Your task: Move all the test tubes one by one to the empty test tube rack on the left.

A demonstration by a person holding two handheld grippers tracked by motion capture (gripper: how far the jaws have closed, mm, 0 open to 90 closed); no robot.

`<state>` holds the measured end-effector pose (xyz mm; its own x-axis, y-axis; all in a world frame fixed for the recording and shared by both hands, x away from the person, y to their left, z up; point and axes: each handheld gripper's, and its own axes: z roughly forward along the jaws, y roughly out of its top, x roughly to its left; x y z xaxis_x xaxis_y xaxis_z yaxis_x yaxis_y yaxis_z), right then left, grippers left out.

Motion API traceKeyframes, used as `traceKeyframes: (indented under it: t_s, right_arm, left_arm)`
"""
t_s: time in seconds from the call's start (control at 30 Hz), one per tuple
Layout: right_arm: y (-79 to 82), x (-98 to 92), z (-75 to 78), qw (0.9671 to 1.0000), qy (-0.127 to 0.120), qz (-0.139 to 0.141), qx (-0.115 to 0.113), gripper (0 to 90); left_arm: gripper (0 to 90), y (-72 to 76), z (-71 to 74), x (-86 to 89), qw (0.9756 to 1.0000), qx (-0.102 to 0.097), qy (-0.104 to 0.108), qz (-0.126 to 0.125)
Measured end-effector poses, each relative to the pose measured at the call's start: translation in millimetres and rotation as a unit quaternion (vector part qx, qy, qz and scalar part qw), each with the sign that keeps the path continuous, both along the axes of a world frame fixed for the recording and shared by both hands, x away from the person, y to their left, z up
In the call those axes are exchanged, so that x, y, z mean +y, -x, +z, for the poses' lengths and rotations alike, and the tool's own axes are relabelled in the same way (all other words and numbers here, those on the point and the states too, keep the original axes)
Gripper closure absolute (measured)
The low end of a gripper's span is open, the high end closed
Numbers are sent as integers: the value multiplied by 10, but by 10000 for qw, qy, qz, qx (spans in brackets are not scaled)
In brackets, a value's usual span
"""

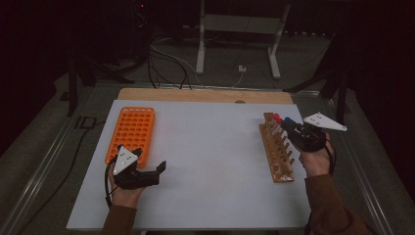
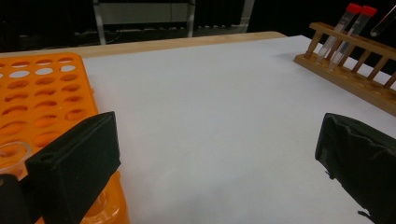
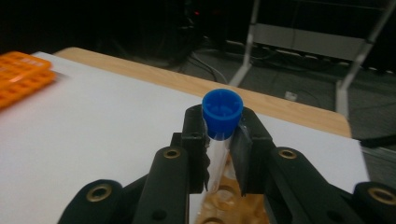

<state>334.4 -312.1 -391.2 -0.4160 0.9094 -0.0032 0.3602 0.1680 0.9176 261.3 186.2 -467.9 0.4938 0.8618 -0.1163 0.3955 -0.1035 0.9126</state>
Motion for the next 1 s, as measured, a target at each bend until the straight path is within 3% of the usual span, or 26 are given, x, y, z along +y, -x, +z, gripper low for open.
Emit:
traceKeyframes:
  t_s: [0.2, 0.53, 0.73, 1.0]
  right_arm:
    - [90, 112, -65, 9996, -109, 246, 15, 769]
    - [200, 330, -307, 9978, -61, 613, 251, 769]
    - [261, 434, -388, 9960, 12, 834, 323, 768]
    - [305, 562, -439, 9937, 12, 1046, 407, 768]
  left_arm:
    - [6, 2, -2, -9, 10000, -2, -28, -15]
    - [6, -3, 16, -70, 9999, -11, -90, -66]
    - [6, -44, 69, -258, 9991, -52, -266, -335]
    - [6, -145, 157, -667, 9964, -189, -327, -758]
